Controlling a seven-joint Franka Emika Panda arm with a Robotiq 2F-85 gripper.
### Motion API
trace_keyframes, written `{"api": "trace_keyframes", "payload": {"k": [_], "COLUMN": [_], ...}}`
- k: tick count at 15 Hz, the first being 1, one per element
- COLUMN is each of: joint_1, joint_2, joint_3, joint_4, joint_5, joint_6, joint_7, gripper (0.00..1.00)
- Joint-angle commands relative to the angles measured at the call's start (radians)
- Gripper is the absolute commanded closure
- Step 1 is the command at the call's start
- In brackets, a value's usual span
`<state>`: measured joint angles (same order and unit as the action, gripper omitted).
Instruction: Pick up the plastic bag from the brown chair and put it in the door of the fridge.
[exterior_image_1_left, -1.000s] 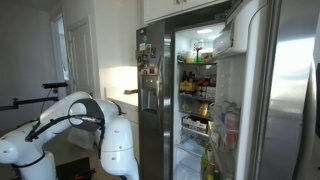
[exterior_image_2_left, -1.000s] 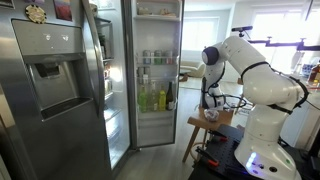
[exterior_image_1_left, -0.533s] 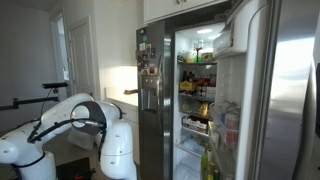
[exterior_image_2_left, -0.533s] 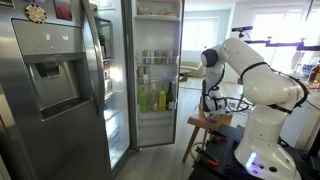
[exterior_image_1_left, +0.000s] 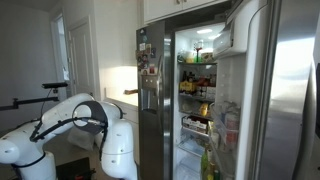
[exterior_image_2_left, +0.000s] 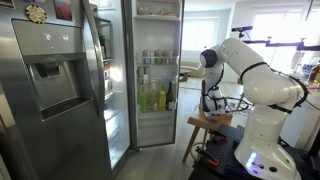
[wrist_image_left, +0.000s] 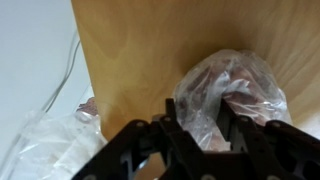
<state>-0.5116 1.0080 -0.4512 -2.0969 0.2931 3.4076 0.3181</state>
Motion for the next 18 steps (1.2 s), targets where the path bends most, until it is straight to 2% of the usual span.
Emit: {"api": "trace_keyframes", "payload": {"k": [1, 2, 4, 6, 12, 15, 18], "joint_1": [0.028, 0.029, 0.034, 0.041, 0.026, 0.010, -0.013], "joint_2": [-0.004, -0.005, -0.009, -0.018, -0.071, -0.157, -0.304], "joint_3": [-0.019, -0.022, -0.025, -0.030, -0.009, 0.016, 0.063], "joint_4": [-0.006, -0.007, -0.010, -0.014, -0.044, -0.085, -0.140], "joint_5": [0.039, 0.040, 0.040, 0.041, 0.027, 0.013, -0.009], "joint_6": [-0.029, -0.028, -0.028, -0.030, -0.016, -0.015, -0.018], "joint_7": [-0.030, -0.031, -0.032, -0.033, -0.038, -0.045, -0.051], "gripper": [0.88, 0.94, 0.94, 1.00, 1.00, 1.00, 1.00]}}
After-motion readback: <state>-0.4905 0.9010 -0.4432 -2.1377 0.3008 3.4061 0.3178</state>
